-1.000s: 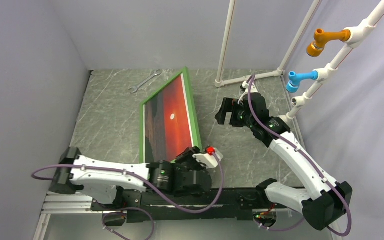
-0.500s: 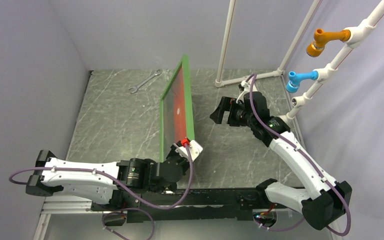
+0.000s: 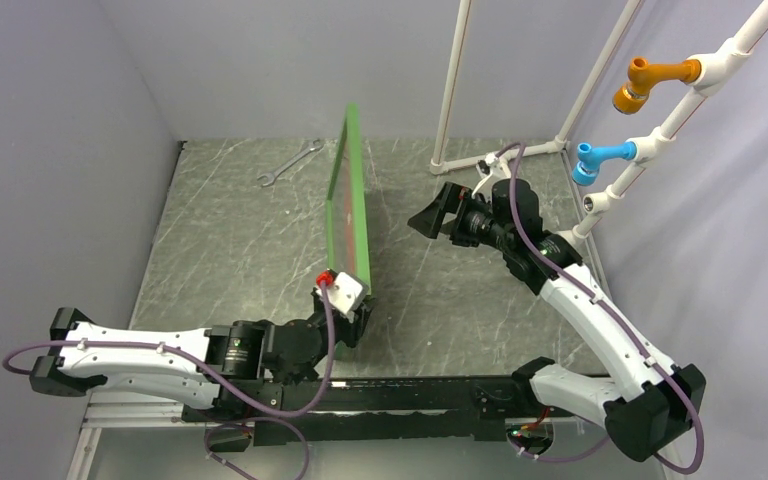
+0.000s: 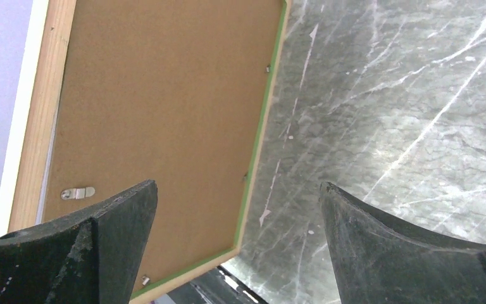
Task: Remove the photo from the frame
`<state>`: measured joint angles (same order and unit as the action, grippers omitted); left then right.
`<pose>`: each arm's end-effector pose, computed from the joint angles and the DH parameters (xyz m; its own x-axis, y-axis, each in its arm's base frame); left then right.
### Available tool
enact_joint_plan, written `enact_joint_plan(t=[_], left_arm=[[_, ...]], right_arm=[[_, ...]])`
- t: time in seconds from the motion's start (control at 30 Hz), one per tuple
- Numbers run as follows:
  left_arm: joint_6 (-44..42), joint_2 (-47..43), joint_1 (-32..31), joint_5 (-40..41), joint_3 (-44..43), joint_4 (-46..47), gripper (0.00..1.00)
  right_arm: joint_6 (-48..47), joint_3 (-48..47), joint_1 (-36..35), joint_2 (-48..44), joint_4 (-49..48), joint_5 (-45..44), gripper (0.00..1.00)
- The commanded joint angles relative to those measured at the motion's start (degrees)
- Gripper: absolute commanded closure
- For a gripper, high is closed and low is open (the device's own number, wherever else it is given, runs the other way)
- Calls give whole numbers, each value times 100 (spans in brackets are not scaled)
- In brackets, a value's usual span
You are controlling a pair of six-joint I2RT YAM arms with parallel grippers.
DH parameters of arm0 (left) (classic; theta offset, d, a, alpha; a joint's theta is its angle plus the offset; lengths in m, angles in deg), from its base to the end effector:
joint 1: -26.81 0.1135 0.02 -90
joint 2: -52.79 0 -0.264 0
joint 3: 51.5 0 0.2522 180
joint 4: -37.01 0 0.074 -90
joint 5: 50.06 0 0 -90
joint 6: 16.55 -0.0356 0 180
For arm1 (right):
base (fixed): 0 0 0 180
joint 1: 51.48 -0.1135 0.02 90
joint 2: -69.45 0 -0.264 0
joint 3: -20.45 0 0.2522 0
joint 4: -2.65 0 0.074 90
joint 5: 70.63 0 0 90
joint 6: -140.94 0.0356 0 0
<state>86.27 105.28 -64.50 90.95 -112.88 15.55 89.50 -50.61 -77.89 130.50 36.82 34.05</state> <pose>0.0230 -0.2031 0.3409 -0.1386 0.0471 -0.9892 0.6314 0.7738 -0.0516 0.2105 0.1146 0.3440 -0.6839 0.3336 -0.6488 -0.2699 0.7105 0.6498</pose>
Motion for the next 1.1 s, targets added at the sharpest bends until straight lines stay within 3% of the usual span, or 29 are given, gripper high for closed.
enact_joint_plan(t=[0.0,0.27,0.63,0.77,0.83,1.0,1.07], left_arm=[[1427,-238,-39,-802,174,1220,100],[1549,-168,-41,-841,57,1039,100],[1908,-171,-55,-748,6,454,100],[1940,-60,-61,-743,-186,216,100],[2020,21,-75,-701,-277,54,100],[2363,246,-72,-506,-570,-530,99],[2480,310,-80,-475,-686,-740,91]], right_arm=[[236,-408,-124,-119,-353,66,0],[467,-871,-698,121,-504,-131,0],[469,-2383,-1984,1293,514,-1193,2],[356,-3058,-2430,1805,1206,-1934,7],[324,-3327,-2619,2023,1517,-2355,17],[289,-3860,-3075,2539,2090,-3174,19],[268,-4103,-3167,2745,2338,-3348,24]])
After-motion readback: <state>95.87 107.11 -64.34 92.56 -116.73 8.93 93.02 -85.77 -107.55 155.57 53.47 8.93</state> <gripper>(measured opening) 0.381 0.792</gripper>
